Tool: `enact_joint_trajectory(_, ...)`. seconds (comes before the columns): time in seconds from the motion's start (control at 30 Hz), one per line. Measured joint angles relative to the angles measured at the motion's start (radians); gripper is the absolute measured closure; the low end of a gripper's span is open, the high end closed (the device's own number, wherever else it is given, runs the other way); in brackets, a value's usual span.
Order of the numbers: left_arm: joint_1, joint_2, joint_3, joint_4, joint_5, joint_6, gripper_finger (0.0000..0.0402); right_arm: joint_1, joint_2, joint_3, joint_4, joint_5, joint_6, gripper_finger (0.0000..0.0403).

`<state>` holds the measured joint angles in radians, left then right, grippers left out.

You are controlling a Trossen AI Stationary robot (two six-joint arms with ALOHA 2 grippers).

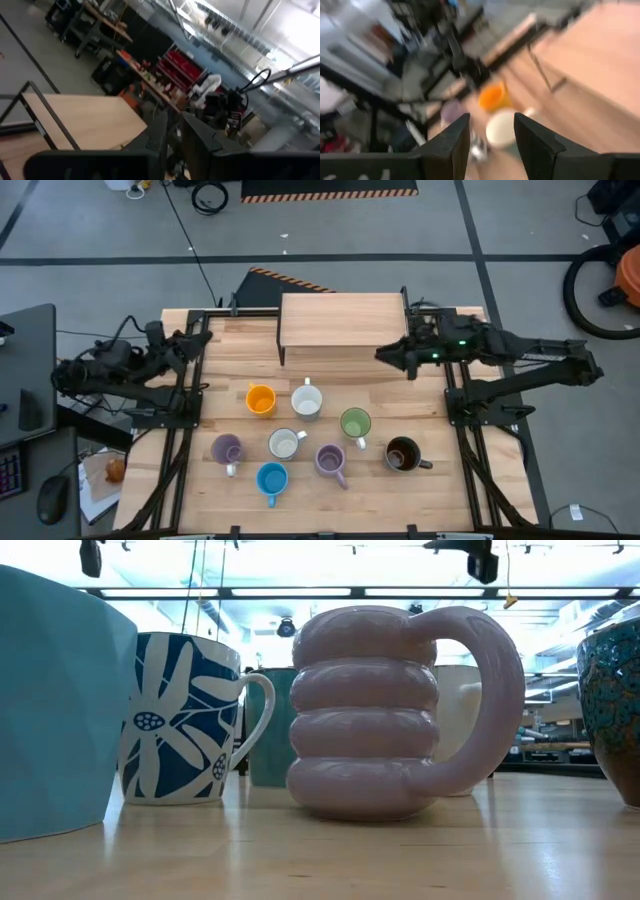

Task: Place coffee mugs
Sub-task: Put the top blue mug on the shelf

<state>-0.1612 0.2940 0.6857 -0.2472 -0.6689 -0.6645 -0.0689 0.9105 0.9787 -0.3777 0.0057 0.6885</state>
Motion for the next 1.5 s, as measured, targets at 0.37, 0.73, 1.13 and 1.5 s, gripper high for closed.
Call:
enact_joint_trajectory(0.37,0.001,0.095,0.057,-0.043,0.062,-0.013,0.0295,0.083,0.257,0.196,-0.312,-0.134,0.076,0.0245)
enact_joint_trajectory(0.73,0.001,0.099,0.057,-0.044,0.113,-0.039,0.0295,0.133,0.545,0.407,-0.312,-0.137,-0.209,0.0245)
enact_joint_trajectory(1.13,0.001,0.137,0.166,-0.204,0.121,-0.023,0.0294,0.143,0.828,0.663,-0.333,-0.125,-0.504,0.02)
enact_joint_trajectory(1.5,0.001,0.32,0.474,-0.558,0.117,0.075,0.0294,0.13,1.017,0.827,-0.334,-0.13,-0.668,0.0166)
